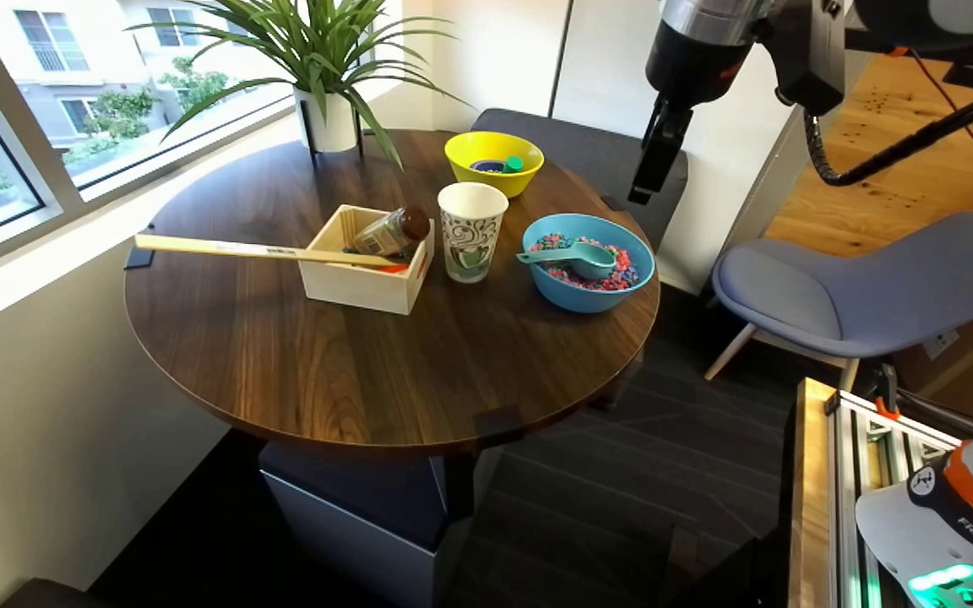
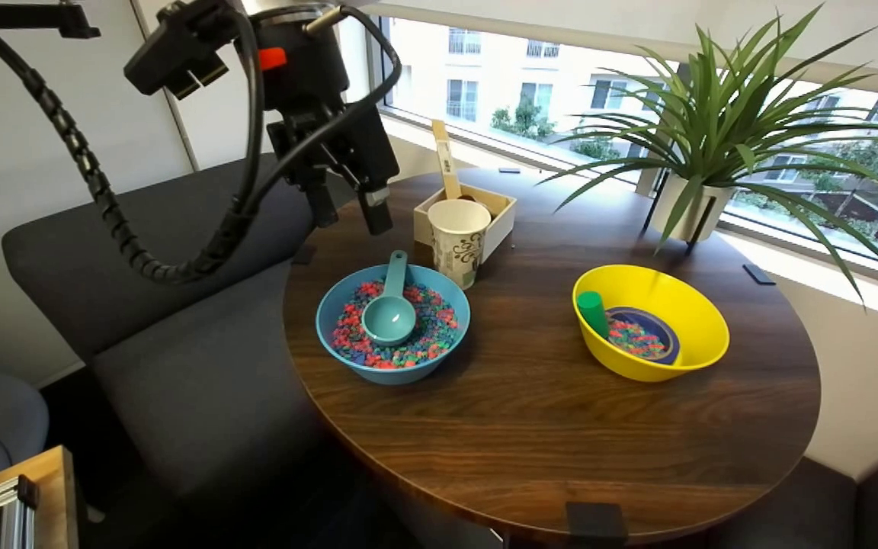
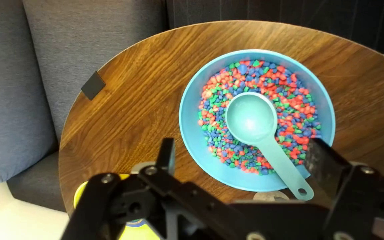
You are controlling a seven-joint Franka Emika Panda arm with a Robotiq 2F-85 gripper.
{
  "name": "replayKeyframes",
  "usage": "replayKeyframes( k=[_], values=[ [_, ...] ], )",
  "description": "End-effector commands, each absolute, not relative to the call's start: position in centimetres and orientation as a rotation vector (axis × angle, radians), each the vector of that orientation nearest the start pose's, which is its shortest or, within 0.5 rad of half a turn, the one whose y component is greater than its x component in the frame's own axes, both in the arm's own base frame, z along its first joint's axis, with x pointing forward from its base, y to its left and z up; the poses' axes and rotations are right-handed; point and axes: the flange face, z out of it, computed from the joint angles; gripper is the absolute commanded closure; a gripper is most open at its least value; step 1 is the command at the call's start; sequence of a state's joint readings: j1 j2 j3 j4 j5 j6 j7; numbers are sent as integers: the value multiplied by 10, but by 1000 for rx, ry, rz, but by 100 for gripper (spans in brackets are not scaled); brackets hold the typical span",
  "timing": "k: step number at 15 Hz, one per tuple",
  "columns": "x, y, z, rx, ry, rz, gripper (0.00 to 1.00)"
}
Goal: Pick up the paper cup and put it in the blue bowl
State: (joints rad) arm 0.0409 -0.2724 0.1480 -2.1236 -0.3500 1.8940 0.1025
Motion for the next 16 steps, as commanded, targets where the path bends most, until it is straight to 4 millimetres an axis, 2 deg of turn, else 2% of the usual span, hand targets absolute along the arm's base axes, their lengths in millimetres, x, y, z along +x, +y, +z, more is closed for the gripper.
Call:
replayKeyframes(
  k=[1, 4, 6, 10, 11, 12, 14, 16],
  values=[
    [495, 62, 538, -3382, -86, -233, 0],
    [512, 51, 543, -3297, 134, -246, 0],
    [528, 51, 541, -3243, 292, -274, 0],
    [557, 79, 516, -3150, 596, -385, 0],
    [560, 85, 513, -3150, 577, -381, 0],
    [548, 73, 521, -3172, 513, -376, 0],
    [556, 82, 511, -3162, 542, -363, 0],
    [559, 83, 510, -3158, 550, -364, 0]
  ],
)
